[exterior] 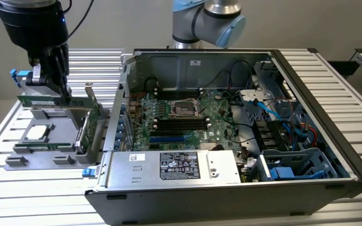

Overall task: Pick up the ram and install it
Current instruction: 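Pick up the ram and move it above insertion slot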

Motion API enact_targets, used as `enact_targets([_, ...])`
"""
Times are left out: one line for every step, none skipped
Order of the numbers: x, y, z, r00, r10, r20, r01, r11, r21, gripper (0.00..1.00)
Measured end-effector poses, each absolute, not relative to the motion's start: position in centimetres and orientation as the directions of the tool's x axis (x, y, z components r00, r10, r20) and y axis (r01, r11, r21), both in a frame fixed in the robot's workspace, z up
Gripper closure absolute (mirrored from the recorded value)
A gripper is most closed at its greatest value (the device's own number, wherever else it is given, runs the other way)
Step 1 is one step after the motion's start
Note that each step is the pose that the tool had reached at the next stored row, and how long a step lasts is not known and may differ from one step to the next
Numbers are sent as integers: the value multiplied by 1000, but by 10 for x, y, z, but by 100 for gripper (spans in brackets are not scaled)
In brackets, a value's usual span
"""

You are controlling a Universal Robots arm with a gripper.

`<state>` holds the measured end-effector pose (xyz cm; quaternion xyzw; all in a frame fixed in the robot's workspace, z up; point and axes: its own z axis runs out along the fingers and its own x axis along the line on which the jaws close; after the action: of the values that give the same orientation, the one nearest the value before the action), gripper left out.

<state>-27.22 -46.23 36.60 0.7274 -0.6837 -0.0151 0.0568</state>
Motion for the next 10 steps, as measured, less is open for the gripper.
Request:
enact_targets([-269, -462, 367, 65, -996, 56, -993, -59, 103, 87])
enact_targets([-267, -461, 368, 65, -996, 56, -993, -59, 103, 87])
enact_targets([-264, -461, 369, 65, -996, 55, -993, -59, 103, 87])
enact_targets([-261, -460, 371, 65, -996, 55, -993, -59, 103, 87])
enact_targets([-259, -459, 372, 65, -996, 55, -993, -59, 103, 87])
enact_targets([-256, -458, 374, 65, -996, 55, -993, -59, 103, 87])
enact_targets([-254, -458, 375, 65, -996, 55, -993, -59, 103, 87])
enact_targets([-251, -457, 377, 65, -996, 54, -993, -59, 103, 87])
enact_targets([-249, -456, 379, 65, -996, 54, -993, -59, 103, 87])
enact_targets([-247, -456, 381, 65, -996, 54, -993, -59, 103, 87])
